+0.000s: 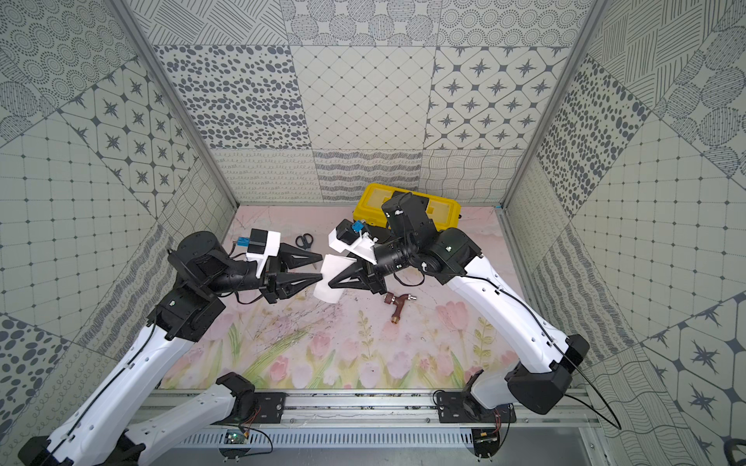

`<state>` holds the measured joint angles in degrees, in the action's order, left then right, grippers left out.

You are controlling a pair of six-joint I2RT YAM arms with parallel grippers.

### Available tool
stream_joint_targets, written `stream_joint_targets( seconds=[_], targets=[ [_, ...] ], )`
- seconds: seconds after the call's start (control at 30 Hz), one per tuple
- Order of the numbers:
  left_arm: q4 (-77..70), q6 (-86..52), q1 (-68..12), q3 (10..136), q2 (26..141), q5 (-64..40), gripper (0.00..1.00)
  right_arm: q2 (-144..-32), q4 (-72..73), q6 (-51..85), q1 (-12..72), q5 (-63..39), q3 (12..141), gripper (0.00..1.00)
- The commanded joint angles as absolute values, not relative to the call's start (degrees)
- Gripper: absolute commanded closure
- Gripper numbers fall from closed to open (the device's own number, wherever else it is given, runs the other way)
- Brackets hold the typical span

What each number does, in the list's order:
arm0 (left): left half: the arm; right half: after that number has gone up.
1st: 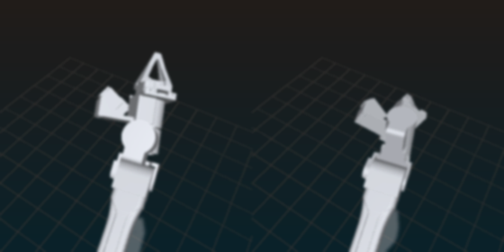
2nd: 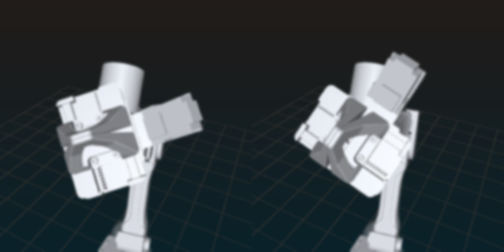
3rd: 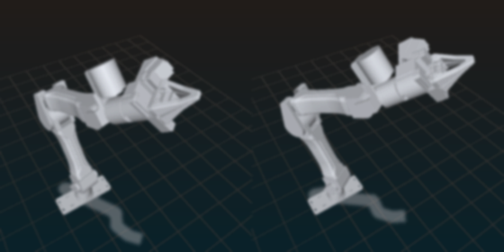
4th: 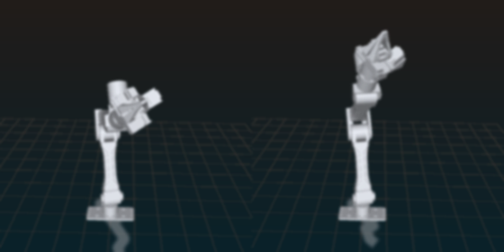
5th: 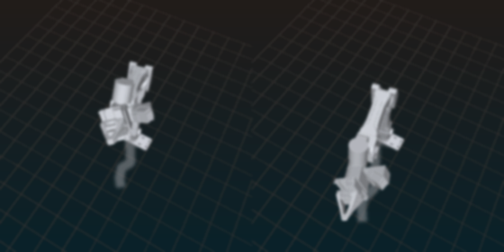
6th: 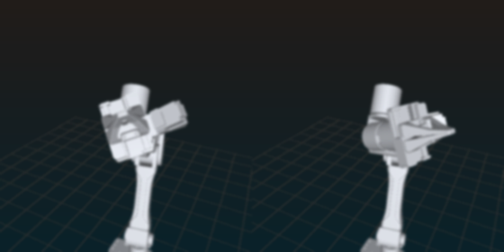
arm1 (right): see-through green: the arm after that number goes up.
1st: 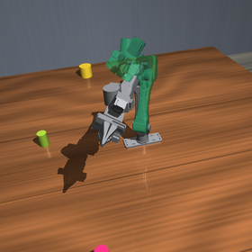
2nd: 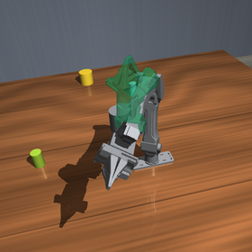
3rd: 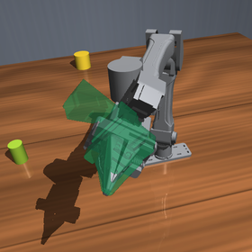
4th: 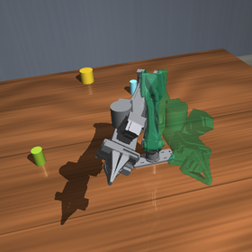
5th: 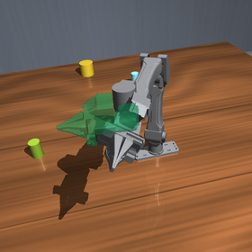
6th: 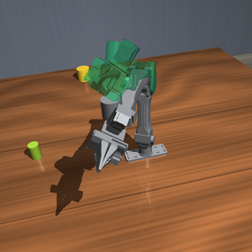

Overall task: Fold the square paper along the opposite sides
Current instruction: Smooth out the paper.

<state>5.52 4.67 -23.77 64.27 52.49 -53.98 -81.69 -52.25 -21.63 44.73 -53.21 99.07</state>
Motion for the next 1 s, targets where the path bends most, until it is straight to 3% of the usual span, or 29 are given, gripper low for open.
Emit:
stream_joint_targets(
  seconds=[0.0,0.6,0.97],
  targets=[
    [4.4,5.7,-23.5,63.8,51.9,-55.8,0.54,-81.1,-52.6,-23.3,45.0,-52.3,99.6,0.84],
    [-0.8,1.4,-23.6,64.3,55.7,-58.7,0.54,-82.1,-52.6,-23.3,45.3,-52.2,99.7,0.84],
    [-2.6,0.0,-23.5,63.9,55.7,-60.4,0.67,-83.0,-52.6,-23.5,45.5,-52.2,99.9,0.83]
  ],
)
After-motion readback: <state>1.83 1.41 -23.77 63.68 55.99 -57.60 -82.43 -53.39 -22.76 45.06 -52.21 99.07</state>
